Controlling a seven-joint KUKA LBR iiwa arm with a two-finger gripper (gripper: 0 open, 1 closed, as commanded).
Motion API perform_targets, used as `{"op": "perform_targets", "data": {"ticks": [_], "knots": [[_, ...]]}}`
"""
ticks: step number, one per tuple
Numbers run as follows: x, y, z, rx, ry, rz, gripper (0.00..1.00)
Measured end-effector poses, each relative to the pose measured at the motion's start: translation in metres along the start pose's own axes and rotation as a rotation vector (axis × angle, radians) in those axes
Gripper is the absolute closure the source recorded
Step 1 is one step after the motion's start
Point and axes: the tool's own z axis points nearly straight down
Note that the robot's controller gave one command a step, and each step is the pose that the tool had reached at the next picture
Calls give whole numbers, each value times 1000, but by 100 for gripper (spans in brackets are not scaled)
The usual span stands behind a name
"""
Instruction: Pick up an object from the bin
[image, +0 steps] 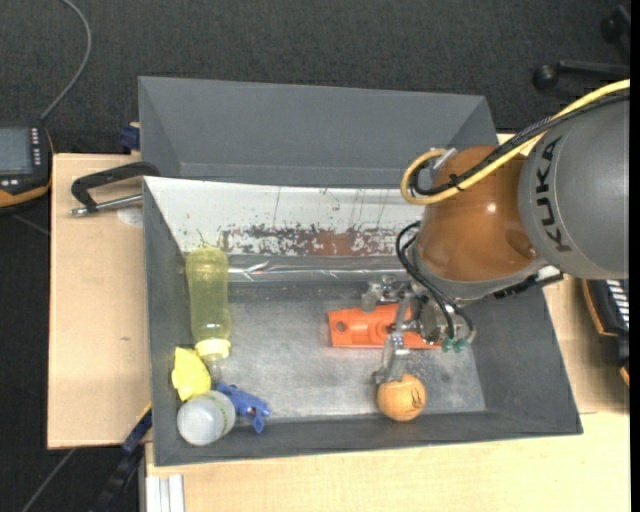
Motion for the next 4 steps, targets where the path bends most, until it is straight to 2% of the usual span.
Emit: {"op": "perform_targets", "data": {"ticks": [1, 2, 3, 4], "knots": [[-2, 0, -5, 0, -9, 0, 0], [-18, -10, 46, -1, -9, 0, 0], [-19, -3, 79, -2, -10, 4, 100], [-19, -3, 79, -2, -10, 4, 100]]}}
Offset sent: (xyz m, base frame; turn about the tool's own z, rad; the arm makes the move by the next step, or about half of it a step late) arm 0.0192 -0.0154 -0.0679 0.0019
